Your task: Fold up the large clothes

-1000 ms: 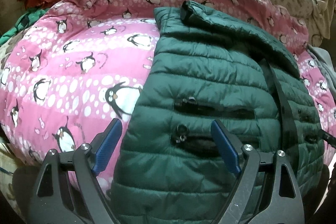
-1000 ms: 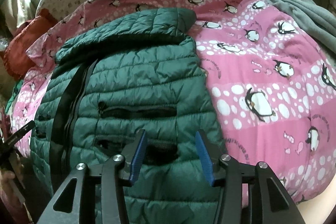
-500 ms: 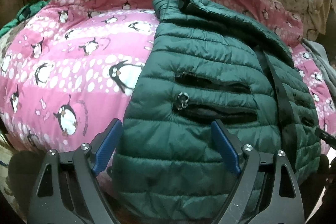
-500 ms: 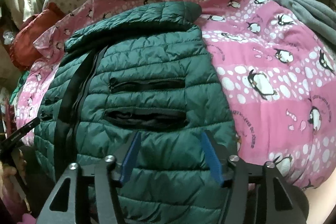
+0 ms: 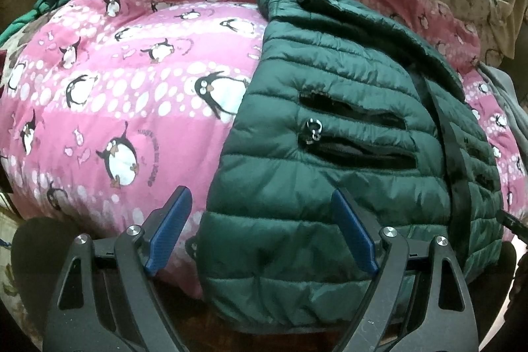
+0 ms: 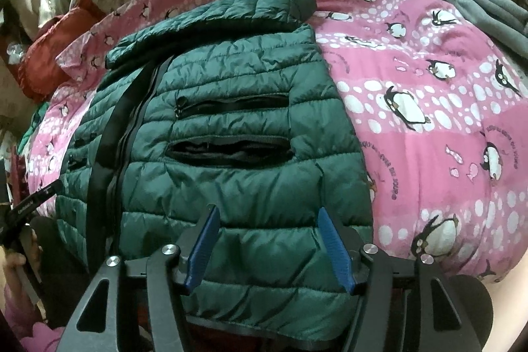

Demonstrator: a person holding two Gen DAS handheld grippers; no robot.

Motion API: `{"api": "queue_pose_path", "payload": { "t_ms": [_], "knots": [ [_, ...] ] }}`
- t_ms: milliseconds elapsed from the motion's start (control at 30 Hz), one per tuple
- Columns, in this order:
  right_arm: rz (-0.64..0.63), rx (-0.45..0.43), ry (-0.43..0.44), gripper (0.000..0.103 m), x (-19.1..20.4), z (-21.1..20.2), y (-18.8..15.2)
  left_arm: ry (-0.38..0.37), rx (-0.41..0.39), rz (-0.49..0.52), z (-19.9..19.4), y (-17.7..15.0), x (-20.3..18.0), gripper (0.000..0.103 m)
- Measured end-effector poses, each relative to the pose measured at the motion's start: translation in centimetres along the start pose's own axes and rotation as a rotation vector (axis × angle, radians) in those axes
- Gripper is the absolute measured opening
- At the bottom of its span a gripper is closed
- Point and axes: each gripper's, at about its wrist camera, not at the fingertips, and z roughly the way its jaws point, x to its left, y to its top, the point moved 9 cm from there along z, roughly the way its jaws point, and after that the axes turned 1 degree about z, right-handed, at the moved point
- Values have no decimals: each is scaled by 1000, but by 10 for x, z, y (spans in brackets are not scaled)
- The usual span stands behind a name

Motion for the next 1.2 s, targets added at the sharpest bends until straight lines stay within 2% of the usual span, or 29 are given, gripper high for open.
{"api": "queue_pose_path", "payload": {
  "t_ms": [133, 300, 467, 533, 633, 767, 967, 1100, 1200],
  "knots": [
    [2, 7, -2, 60, -4, -3, -6, -27, 24, -5, 2, -8, 1, 87],
    [11, 27, -9, 60, -14, -7, -17, -104, 54, -50, 1, -17, 11, 87],
    [21, 30, -43, 60, -28, -12, -25, -139, 80, -102, 2, -25, 26, 87],
    [35, 36, -55, 60, -35, -12, -27, -134, 94, -105, 4, -30, 30, 87],
    [59, 48, -66, 60, -45, -9, -30, -168, 121, -95, 8, -40, 28, 87],
    [80, 67, -28, 60, -49, -3, -34, -197, 159, -79, 16, -51, 18, 87],
    [112, 90, 14, 61, -53, 7, -37, -196, 151, -54, 17, -53, 10, 87],
    [106, 122, 107, 61, -37, 9, -43, -192, 149, -48, 18, -53, 9, 87],
    [63, 120, 96, 61, -30, 9, -45, -183, 147, -49, 19, -53, 8, 87]
  ]
}}
